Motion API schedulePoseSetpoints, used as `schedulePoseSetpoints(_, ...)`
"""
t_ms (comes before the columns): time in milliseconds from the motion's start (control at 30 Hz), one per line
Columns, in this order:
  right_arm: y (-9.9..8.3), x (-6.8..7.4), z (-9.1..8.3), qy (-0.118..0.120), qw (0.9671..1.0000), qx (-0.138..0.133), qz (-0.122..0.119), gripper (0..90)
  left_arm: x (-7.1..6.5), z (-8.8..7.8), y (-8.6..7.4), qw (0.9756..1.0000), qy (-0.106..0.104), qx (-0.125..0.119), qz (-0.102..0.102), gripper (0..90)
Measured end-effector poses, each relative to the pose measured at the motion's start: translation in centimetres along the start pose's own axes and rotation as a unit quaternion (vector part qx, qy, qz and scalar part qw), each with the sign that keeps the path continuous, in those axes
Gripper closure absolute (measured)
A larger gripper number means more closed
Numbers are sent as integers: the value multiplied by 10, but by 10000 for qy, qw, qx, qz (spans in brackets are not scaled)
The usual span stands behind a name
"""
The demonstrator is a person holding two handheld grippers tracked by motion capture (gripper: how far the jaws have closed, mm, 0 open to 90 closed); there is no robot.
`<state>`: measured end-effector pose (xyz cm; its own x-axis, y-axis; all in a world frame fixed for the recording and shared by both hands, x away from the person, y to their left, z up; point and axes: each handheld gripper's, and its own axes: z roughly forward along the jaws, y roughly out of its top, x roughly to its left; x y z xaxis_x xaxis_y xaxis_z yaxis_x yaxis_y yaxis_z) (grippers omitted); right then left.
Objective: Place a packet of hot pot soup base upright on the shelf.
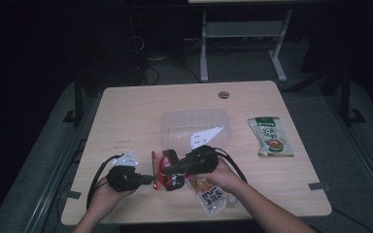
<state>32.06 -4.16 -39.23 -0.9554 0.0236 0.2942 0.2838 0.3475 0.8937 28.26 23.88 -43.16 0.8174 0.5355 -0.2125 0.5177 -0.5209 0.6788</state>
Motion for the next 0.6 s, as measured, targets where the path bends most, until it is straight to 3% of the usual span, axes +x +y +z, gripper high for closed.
schedulePoseSetpoints(333, 9, -3, -24, -192, 9995, -241, -49, 897, 6, -5, -7, 9999, 140, 51, -74, 778)
schedulePoseSetpoints(600, 13, -13, -49, -536, 9981, -311, -4, 897, 11, -8, -11, 9994, 302, 35, -172, 593)
